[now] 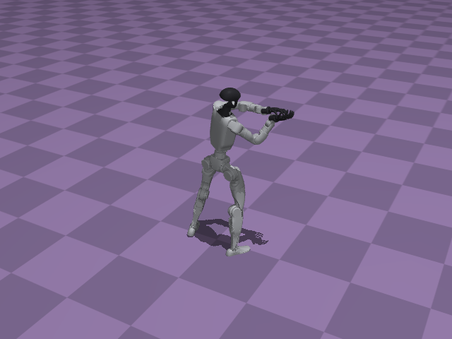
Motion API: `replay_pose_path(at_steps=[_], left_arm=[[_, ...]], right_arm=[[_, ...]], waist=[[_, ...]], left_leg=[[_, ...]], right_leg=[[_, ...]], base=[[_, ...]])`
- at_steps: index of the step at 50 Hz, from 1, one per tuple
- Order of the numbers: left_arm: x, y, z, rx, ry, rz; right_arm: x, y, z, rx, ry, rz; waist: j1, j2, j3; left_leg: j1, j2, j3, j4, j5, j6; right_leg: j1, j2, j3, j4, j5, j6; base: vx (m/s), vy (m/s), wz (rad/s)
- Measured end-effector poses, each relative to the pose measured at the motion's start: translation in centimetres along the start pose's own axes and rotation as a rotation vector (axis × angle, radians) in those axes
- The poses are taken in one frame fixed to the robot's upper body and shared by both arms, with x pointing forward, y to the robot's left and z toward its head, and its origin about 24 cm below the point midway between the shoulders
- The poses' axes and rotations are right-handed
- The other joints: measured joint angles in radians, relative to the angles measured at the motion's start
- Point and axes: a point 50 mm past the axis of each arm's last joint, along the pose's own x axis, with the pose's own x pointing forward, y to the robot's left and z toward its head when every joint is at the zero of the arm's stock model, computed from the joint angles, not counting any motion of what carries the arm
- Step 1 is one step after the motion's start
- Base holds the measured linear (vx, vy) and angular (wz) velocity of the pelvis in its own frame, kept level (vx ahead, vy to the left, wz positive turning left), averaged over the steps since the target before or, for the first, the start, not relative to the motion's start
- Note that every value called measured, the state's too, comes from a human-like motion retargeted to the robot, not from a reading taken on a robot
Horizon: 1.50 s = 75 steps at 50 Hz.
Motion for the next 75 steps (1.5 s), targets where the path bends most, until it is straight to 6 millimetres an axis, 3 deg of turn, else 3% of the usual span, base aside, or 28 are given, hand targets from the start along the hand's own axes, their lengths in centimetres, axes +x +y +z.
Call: replay_pose_path(at_steps=[1,2,3,4,8,10,12,15,17,18,22,26,28,29,30,32,33,35,38,40,43,53,60,65,68,70,73,75], left_arm=[[-0.6,-1.1,-2.0,-0.008,0.076,-0.053],[-1.3,-1.8,-4.0,-0.040,0.162,-0.090],[-2.2,-1.9,-6.3,-0.118,0.268,-0.095],[-3.3,-1.9,-8.3,-0.160,0.347,-0.104],[-5.8,0.2,-12.4,-0.151,0.472,-0.054],[-7.5,2.0,-14.4,-0.085,0.527,-0.148],[-8.9,3.3,-15.6,-0.051,0.551,-0.188],[-10.6,5.5,-16.9,0.042,0.607,-0.256],[-10.8,7.3,-16.7,0.041,0.603,-0.150],[-10.9,8.0,-16.6,0.058,0.595,-0.140],[-11.9,11.4,-16.1,0.122,0.565,-0.101],[-13.5,13.3,-16.5,0.113,0.583,-0.070],[-14.7,13.2,-17.2,0.119,0.609,-0.139],[-15.1,13.2,-17.3,0.124,0.612,-0.152],[-15.2,13.2,-17.2,0.126,0.608,-0.144],[-15.4,13.5,-17.0,0.077,0.583,-0.044],[-15.7,13.4,-17.0,0.079,0.587,-0.084],[-15.5,13.6,-16.6,0.091,0.553,-0.027],[-15.6,13.4,-16.6,0.114,0.556,-0.083],[-15.3,13.3,-16.3,0.077,0.535,-0.022],[-15.3,13.6,-16.3,0.080,0.529,-0.003],[-15.2,12.4,-16.7,-0.009,0.507,0.060],[-15.8,11.1,-17.3,-0.175,0.493,0.181],[-16.3,9.8,-17.6,-0.288,0.484,0.242],[-16.4,9.1,-17.7,-0.305,0.479,0.218],[-16.3,8.9,-17.6,-0.331,0.459,0.274],[-16.2,9.3,-17.2,-0.343,0.426,0.306],[-16.1,9.3,-17.1,-0.343,0.416,0.302]], right_arm=[[0.4,-1.0,-4.1,-0.548,-0.025,0.084],[0.1,-1.9,-6.8,-0.756,0.059,0.139],[-2.3,0.4,-7.3,-0.242,0.350,0.160],[-4.0,1.5,-8.5,-0.048,0.517,0.193],[-9.6,3.0,-12.4,-0.091,0.816,0.395],[-13.6,3.8,-13.9,-0.108,1.001,0.804],[-14.0,4.0,-15.1,-0.397,0.898,0.963],[-17.1,7.0,-14.6,-0.182,1.118,1.155],[-17.2,9.5,-13.3,0.101,1.200,0.771],[-17.4,10.3,-13.0,0.119,1.198,0.788],[-18.0,13.9,-11.0,0.125,1.111,0.939],[-19.1,16.0,-9.8,0.001,0.985,1.095],[-20.1,15.7,-10.3,-0.266,0.854,1.514],[-20.2,15.6,-10.4,-0.343,0.810,1.599],[-20.0,15.9,-10.2,-0.354,0.772,1.595],[-20.9,16.9,-8.7,-0.008,0.956,1.226],[-22.1,16.9,-8.3,0.085,1.055,1.375],[-20.1,17.2,-8.5,-0.087,0.831,1.259],[-20.2,16.8,-9.1,-0.296,0.733,1.482],[-20.2,17.0,-8.5,-0.078,0.855,1.232],[-19.8,17.2,-8.4,-0.125,0.785,1.181],[-19.1,16.3,-9.3,-0.240,0.724,1.233],[-18.9,15.4,-9.5,-0.249,0.696,1.193],[-19.1,14.2,-10.0,-0.237,0.715,1.180],[-18.7,13.6,-10.3,-0.388,0.574,1.325],[-18.6,13.4,-9.6,-0.284,0.583,1.194],[-18.8,14.1,-8.5,-0.250,0.501,1.205],[-18.5,14.2,-8.0,-0.263,0.439,1.231]], waist=[[0.058,-0.011,-0.017],[0.111,-0.017,-0.034],[0.157,-0.015,-0.048],[0.209,-0.024,-0.055],[0.454,-0.110,-0.037],[0.550,-0.158,-0.037],[0.634,-0.209,-0.038],[0.727,-0.271,-0.034],[0.785,-0.306,-0.013],[0.815,-0.321,-0.003],[0.907,-0.349,0.040],[0.963,-0.355,0.063],[0.984,-0.345,0.059],[0.992,-0.342,0.062],[1.001,-0.340,0.069],[1.002,-0.336,0.089],[0.999,-0.334,0.091],[1.003,-0.332,0.102],[0.990,-0.329,0.109],[0.977,-0.329,0.113],[0.944,-0.322,0.118],[0.844,-0.246,0.095],[0.778,-0.161,0.063],[0.775,-0.189,0.039],[0.765,-0.211,0.040],[0.756,-0.225,0.040],[0.725,-0.250,0.059],[0.681,-0.254,0.069]], left_leg=[[-0.007,-0.005,-0.059,-0.018,-0.002,0.001],[-0.016,-0.010,-0.116,-0.034,-0.001,-0.002],[-0.027,-0.013,-0.169,-0.044,0.005,-0.012],[-0.032,-0.019,-0.216,-0.053,0.010,-0.022],[-0.048,-0.064,-0.389,-0.073,0.015,-0.058],[-0.058,-0.100,-0.476,-0.083,0.021,-0.068],[-0.068,-0.139,-0.562,-0.110,0.034,-0.084],[-0.078,-0.197,-0.702,-0.178,0.080,-0.114],[-0.079,-0.222,-0.786,-0.227,0.112,-0.137],[-0.079,-0.233,-0.826,-0.249,0.126,-0.145],[-0.079,-0.240,-0.974,-0.331,0.174,-0.231],[-0.082,-0.250,-1.068,-0.400,0.207,-0.210],[-0.085,-0.246,-1.106,-0.410,0.199,-0.165],[-0.085,-0.241,-1.122,-0.410,0.195,-0.141],[-0.083,-0.235,-1.136,-0.410,0.192,-0.116],[-0.074,-0.214,-1.159,-0.410,0.173,-0.140],[-0.074,-0.206,-1.167,-0.410,0.165,-0.146],[-0.072,-0.193,-1.174,-0.410,0.151,-0.161],[-0.067,-0.194,-1.172,-0.410,0.143,-0.159],[-0.059,-0.200,-1.164,-0.410,0.136,-0.165],[-0.049,-0.212,-1.134,-0.410,0.134,-0.170],[-0.024,-0.168,-0.968,-0.410,0.136,-0.235],[-0.057,-0.144,-0.773,-0.355,0.149,-0.250],[-0.108,-0.175,-0.538,-0.286,0.124,-0.206],[-0.121,-0.157,-0.395,-0.232,0.091,-0.205],[-0.128,-0.135,-0.298,-0.192,0.071,-0.222],[-0.127,-0.088,-0.148,-0.140,0.053,-0.240],[-0.119,-0.059,-0.077,-0.105,0.046,-0.245]], right_leg=[[0.019,-0.006,-0.050,0.030,0.007,-0.019],[0.037,-0.012,-0.097,0.062,0.017,-0.038],[0.051,-0.018,-0.138,0.095,0.032,-0.059],[0.063,-0.028,-0.168,0.136,0.048,-0.081],[0.091,-0.094,-0.236,0.327,0.121,-0.160],[0.094,-0.123,-0.220,0.411,0.161,-0.199],[0.089,-0.126,-0.154,0.461,0.202,-0.202],[0.078,-0.074,0.028,0.488,0.264,-0.183],[0.083,0.001,0.191,0.479,0.305,-0.158],[0.087,0.040,0.275,0.473,0.328,-0.147],[0.115,0.212,0.587,0.443,0.419,-0.087],[0.162,0.304,0.776,0.384,0.492,0.002],[0.189,0.332,0.808,0.341,0.528,0.031],[0.204,0.345,0.807,0.318,0.546,0.035],[0.219,0.358,0.801,0.296,0.564,0.035],[0.237,0.385,0.768,0.283,0.586,0.035],[0.238,0.397,0.756,0.281,0.597,0.035],[0.238,0.416,0.747,0.283,0.613,0.035],[0.238,0.428,0.769,0.295,0.621,0.035],[0.244,0.426,0.796,0.303,0.612,0.035],[0.250,0.410,0.861,0.312,0.588,0.035],[0.223,0.363,0.918,0.321,0.486,0.035],[0.115,0.245,0.850,0.304,0.364,0.035],[-0.024,0.043,0.617,0.274,0.236,0.000],[-0.063,-0.065,0.338,0.235,0.163,-0.037],[-0.071,-0.123,0.117,0.202,0.115,-0.047],[-0.059,-0.160,-0.233,0.145,0.031,-0.062],[-0.044,-0.135,-0.284,0.063,0.014,-0.069]], base=[[0.03,0.32,2.79],[0.06,0.30,2.66],[0.08,0.29,2.55],[0.09,0.29,2.44],[0.13,0.32,2.35],[0.19,0.27,2.40],[0.22,0.21,2.55],[0.24,0.16,2.67],[0.23,0.11,2.58],[0.22,0.09,2.37],[0.18,0.06,1.98],[0.14,0.03,1.41],[0.15,-0.10,1.02],[0.18,-0.22,0.85],[0.20,-0.28,0.75],[0.20,-0.31,0.62],[0.16,-0.26,0.43],[0.13,-0.19,0.21],[0.05,-0.05,0.02],[-0.01,0.06,-0.14],[-0.06,0.15,-0.46],[-0.10,0.02,-0.89],[-0.34,0.19,-1.64],[-0.28,0.08,-2.39],[-0.19,-0.15,-2.49],[-0.19,-0.21,-2.61],[-0.18,-0.28,-2.62],[-0.16,-0.32,-2.03]])
